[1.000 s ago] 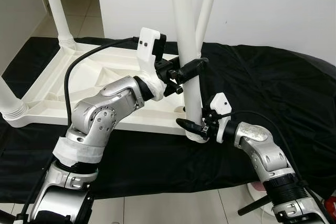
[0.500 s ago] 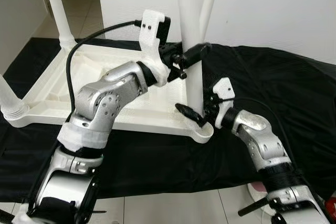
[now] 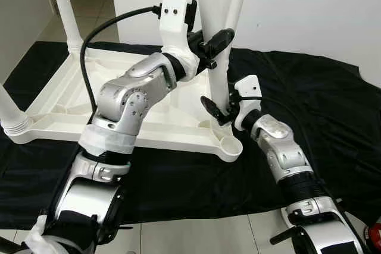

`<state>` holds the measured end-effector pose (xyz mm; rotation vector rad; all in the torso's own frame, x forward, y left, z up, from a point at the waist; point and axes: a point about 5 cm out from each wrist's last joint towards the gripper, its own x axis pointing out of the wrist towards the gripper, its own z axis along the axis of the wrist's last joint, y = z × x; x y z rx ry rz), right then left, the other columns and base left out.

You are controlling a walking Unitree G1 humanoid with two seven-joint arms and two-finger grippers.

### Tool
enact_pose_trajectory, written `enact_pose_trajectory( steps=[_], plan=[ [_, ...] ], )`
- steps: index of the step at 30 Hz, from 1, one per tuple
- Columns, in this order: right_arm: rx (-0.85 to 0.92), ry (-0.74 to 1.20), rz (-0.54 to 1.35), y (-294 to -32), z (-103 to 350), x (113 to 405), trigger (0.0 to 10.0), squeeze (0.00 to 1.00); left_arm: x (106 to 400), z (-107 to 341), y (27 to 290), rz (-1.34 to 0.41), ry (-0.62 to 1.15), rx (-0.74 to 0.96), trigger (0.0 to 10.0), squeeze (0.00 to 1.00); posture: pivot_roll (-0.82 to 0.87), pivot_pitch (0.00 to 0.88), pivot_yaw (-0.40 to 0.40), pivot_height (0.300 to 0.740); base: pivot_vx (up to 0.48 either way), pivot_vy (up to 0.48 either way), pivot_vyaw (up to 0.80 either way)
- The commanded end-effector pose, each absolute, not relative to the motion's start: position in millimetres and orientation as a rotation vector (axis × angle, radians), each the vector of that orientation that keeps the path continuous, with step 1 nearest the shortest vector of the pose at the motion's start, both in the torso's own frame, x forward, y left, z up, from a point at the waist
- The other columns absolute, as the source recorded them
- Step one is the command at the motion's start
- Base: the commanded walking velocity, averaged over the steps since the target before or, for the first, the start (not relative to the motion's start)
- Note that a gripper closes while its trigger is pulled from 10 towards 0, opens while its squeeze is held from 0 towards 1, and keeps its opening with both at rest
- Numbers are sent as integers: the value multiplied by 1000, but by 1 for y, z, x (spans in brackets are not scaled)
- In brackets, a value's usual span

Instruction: Building children table

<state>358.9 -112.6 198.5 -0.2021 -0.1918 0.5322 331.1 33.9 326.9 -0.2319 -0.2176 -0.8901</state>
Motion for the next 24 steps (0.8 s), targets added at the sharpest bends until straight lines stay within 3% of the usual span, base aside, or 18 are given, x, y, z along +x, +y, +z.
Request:
enact_pose_trajectory(
  steps=[1,8,24],
  plan=[
    [-221,-202,488,-106,198,362,10000,0,326,334,21,-911,-244,-210,10000,0,75,16,-47,740,0,0,0],
    [-247,-220,292,-85,194,366,10000,0,332,330,13,-790,-242,-212,10000,0,85,21,-44,740,0,0,0],
    [-323,-310,104,-75,201,364,10000,0,329,330,3,-795,-245,-204,10000,0,86,27,-43,740,0,0,0]
  ],
)
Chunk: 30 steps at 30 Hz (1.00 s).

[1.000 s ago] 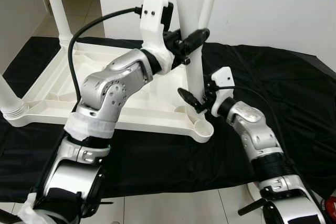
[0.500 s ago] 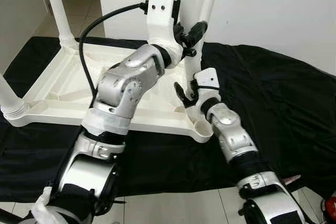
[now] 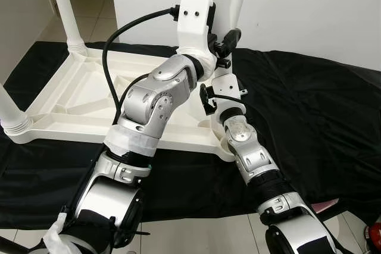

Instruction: Building children table

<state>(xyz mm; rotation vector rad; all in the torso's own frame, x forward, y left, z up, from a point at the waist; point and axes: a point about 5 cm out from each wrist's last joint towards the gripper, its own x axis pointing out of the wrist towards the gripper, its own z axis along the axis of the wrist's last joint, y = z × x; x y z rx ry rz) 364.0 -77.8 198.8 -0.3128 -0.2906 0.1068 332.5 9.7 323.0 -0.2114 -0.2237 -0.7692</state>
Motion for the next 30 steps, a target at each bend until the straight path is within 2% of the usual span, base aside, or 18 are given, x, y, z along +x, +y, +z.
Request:
enact_pose_trajectory(
  steps=[1,18,19,20,22,25,26,30],
  plan=[
    [-323,-310,89,-74,200,363,10000,0,329,330,3,-792,-246,-206,10000,0,88,28,-44,740,0,0,0],
    [-329,-264,5,-77,191,365,10000,0,328,333,3,-787,-260,-215,10000,0,87,29,-49,740,0,0,0],
    [-325,-258,0,-77,190,365,7647,0,328,334,3,-787,-262,-217,10000,0,87,28,-49,740,0,0,0],
    [-325,-258,0,-77,190,365,7647,0,328,334,3,-787,-262,-217,10000,0,87,28,-49,740,0,0,0],
    [-328,-256,-2,-78,189,365,1373,0,328,334,3,-787,-264,-220,10000,0,87,28,-49,740,0,0,0],
    [-330,-259,-3,-77,190,365,1373,0,328,335,3,-788,-264,-221,10000,0,87,28,-49,740,0,0,0],
    [-333,-262,-4,-77,190,365,118,0,328,335,3,-789,-264,-220,10000,0,87,28,-49,740,0,0,0],
    [-318,-255,-11,-77,189,365,0,0,327,335,2,-792,-267,-213,10000,0,88,30,-49,740,0,0,0]
  ],
)
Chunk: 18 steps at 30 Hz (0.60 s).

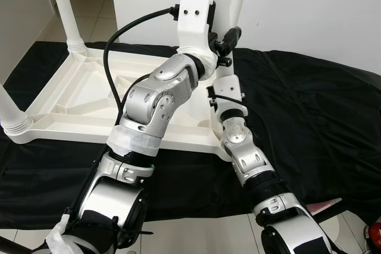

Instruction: Building children table

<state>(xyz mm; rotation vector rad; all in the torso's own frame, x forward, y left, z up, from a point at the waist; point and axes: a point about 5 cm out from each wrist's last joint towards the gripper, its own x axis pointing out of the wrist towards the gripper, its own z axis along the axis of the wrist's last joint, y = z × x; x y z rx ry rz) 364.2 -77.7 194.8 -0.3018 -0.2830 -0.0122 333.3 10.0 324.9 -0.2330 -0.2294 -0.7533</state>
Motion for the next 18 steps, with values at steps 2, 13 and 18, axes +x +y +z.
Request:
enact_pose_trajectory(
  steps=[2,13,18],
  plan=[
    [-310,-250,-12,-76,188,365,0,0,327,335,2,-793,-269,-211,10000,0,88,30,-49,740,0,0,0],
    [-206,-222,-3,-77,188,365,10000,0,317,337,-2,-872,-315,-206,10000,1000,91,30,-49,740,0,0,0],
    [-154,-211,-7,-79,189,366,10000,0,312,335,-5,-910,-315,-187,10000,1000,93,30,-50,740,0,0,0]
  ],
)
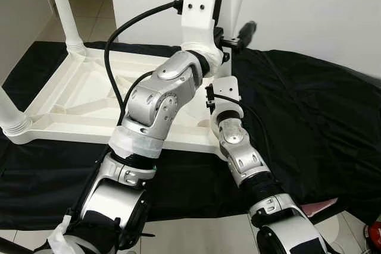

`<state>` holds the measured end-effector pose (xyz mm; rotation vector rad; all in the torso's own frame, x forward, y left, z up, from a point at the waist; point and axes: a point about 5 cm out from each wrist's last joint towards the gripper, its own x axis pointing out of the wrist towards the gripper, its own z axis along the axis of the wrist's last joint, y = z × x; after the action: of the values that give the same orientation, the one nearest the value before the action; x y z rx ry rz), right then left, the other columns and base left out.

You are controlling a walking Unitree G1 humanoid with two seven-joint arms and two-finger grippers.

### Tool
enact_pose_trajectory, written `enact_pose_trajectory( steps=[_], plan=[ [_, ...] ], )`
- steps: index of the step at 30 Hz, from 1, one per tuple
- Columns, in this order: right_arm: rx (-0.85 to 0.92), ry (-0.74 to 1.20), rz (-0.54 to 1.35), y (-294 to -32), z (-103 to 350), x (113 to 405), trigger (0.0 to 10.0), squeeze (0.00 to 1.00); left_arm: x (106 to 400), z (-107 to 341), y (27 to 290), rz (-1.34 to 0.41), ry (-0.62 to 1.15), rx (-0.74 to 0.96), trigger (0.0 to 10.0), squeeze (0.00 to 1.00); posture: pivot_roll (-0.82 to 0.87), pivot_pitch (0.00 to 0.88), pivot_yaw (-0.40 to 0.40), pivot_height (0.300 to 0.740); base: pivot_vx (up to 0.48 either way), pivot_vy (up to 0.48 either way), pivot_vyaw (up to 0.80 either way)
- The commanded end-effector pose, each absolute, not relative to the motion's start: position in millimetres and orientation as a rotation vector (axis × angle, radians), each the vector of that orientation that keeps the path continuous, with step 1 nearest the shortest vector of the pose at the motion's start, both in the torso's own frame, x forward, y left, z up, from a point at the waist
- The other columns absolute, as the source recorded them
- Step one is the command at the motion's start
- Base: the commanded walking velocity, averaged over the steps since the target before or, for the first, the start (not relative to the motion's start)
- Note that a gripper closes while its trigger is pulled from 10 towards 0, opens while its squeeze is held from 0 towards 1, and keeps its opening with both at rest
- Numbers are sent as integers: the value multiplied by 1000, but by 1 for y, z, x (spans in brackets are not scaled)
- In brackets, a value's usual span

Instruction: Building children table

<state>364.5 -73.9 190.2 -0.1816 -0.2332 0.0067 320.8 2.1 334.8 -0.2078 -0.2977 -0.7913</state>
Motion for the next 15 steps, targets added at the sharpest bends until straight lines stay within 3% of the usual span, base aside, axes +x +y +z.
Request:
enact_pose_trajectory(
  steps=[1,2,9,15],
  plan=[
    [-154,-211,-7,-79,189,366,10000,0,312,335,-5,-910,-315,-187,10000,1000,93,30,-50,740,0,0,0],
    [-127,-208,-15,-81,190,367,10000,0,310,334,-6,-929,-318,-181,10000,0,93,30,-49,740,0,0,0],
    [-81,-195,-39,-90,189,369,10000,0,308,328,-4,-938,-314,-168,10000,0,95,31,-50,740,0,0,0],
    [-65,-186,-78,-108,188,372,10000,0,314,314,14,-883,-290,-164,10000,0,92,26,-52,740,0,0,0]
  ],
)
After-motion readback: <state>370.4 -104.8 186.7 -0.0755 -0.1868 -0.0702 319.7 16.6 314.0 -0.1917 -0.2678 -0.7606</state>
